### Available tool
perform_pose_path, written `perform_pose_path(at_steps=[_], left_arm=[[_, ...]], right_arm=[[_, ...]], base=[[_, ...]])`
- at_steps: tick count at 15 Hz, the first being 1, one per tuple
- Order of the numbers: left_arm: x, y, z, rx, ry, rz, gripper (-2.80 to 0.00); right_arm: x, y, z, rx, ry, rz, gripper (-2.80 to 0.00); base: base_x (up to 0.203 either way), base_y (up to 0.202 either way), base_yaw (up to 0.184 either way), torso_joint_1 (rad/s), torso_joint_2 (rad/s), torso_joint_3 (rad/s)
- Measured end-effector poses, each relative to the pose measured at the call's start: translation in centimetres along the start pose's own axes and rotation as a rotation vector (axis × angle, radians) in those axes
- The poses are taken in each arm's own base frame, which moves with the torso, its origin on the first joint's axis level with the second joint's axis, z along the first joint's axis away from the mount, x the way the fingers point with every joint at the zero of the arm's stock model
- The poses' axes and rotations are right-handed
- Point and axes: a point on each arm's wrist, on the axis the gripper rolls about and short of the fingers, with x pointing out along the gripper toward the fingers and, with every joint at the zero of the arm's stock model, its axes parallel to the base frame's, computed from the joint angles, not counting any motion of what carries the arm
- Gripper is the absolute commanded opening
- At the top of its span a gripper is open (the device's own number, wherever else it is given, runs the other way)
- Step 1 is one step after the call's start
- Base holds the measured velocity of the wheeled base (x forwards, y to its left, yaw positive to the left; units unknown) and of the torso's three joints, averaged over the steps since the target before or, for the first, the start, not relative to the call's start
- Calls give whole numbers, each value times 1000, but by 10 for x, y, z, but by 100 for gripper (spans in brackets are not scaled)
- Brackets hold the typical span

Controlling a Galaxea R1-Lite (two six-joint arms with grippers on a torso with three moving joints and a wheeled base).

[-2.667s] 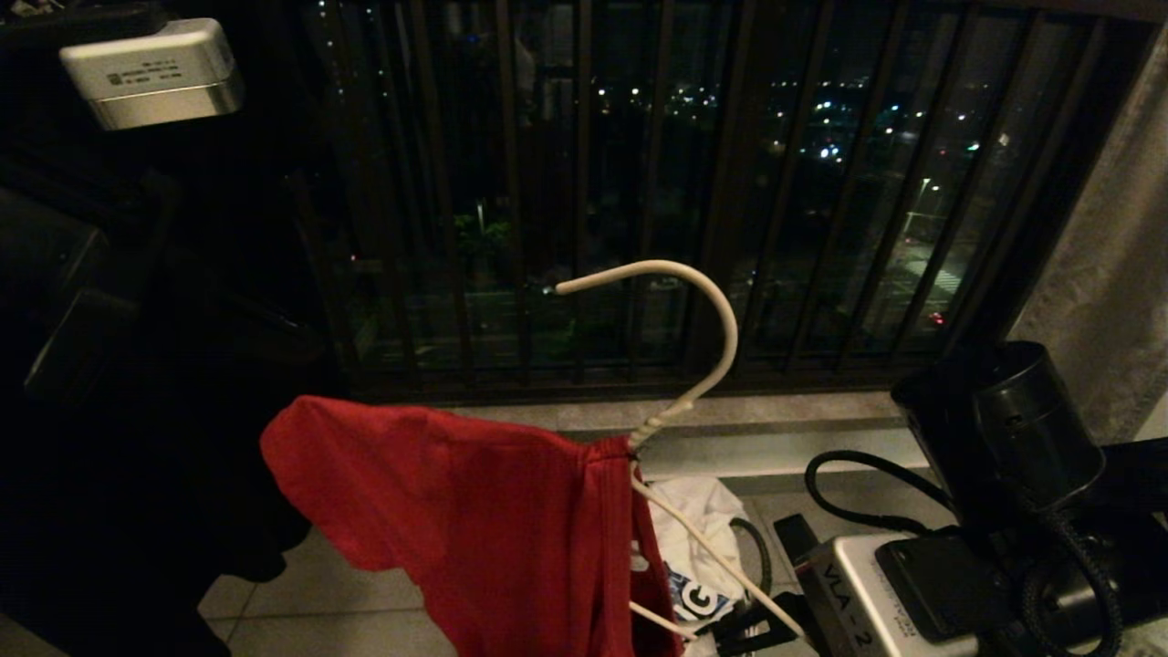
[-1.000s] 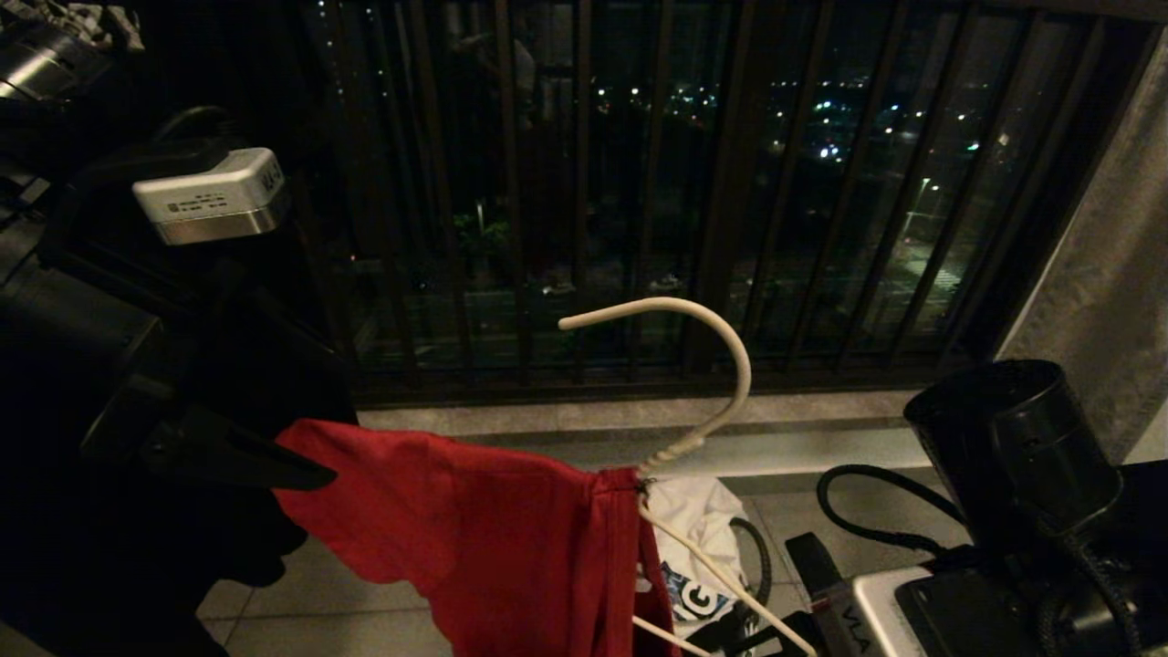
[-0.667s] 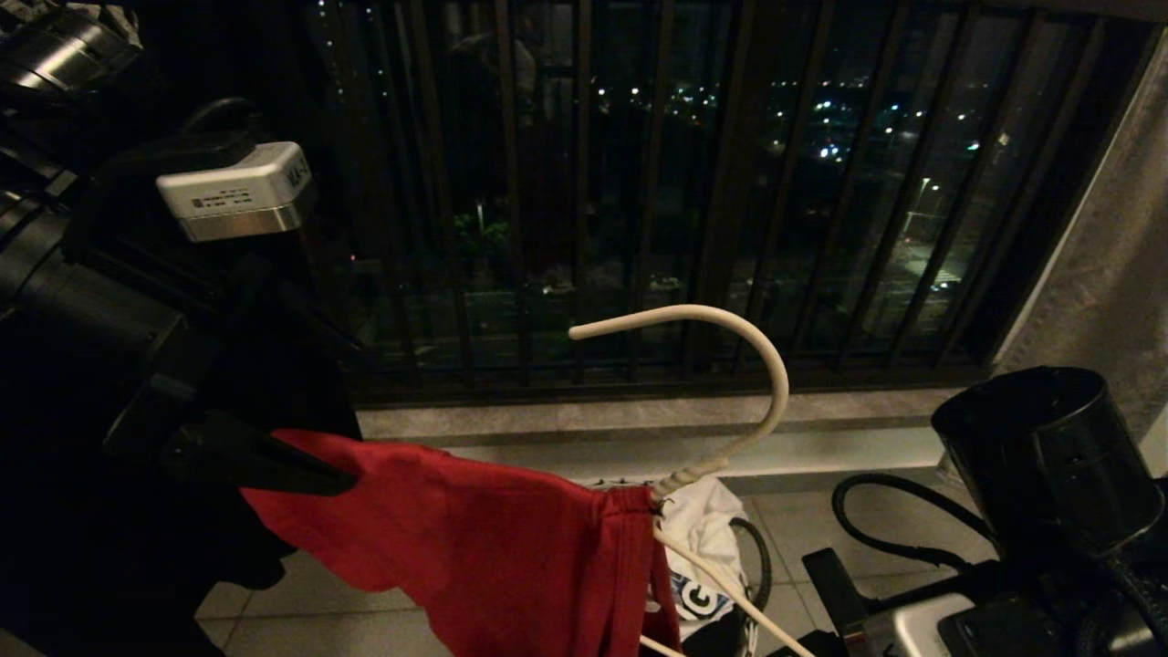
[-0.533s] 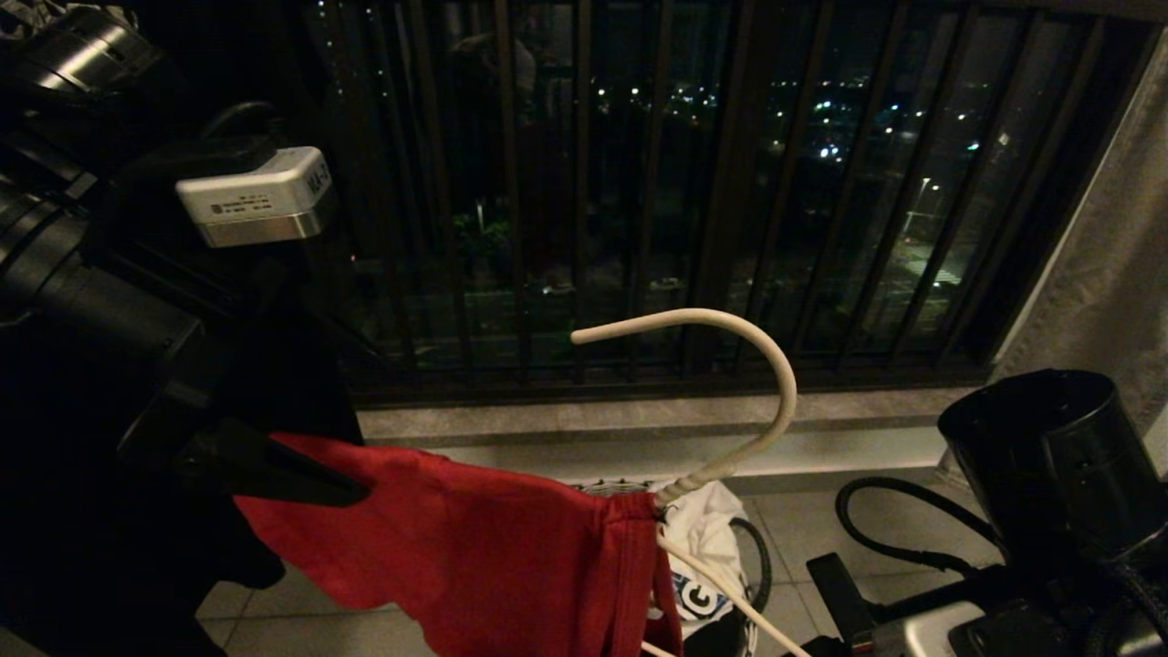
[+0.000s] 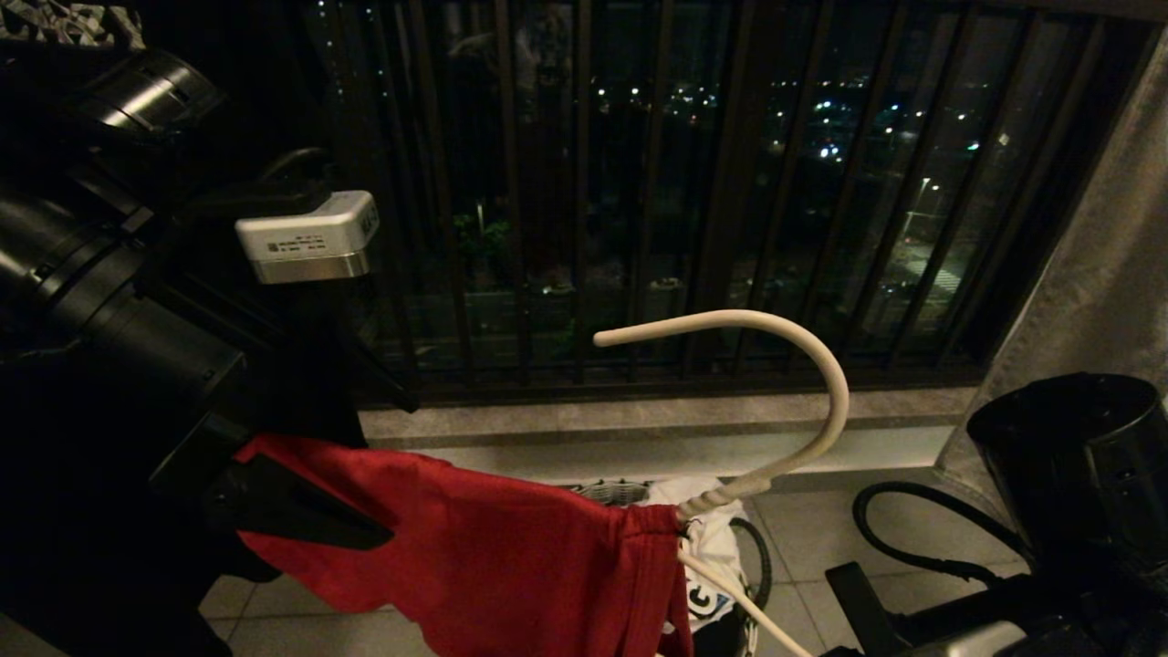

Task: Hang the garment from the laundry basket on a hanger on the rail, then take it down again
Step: Hang the clothes on the clothes rack

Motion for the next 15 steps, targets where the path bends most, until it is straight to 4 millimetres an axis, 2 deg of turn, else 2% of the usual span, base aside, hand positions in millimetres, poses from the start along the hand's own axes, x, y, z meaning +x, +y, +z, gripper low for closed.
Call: perform_pose_path(at_steps=[7,15], left_arm=[[13,-4,0,-69,14,-62,0],[16,-3,2,-65,16,-72,0]], right_arm=[[-1,2,0,-34,-21,-23,-280],[-2,3,0,-36,-23,-24,-280]], base=[[0,0,0,0,0,0],[0,0,0,0,0,0]])
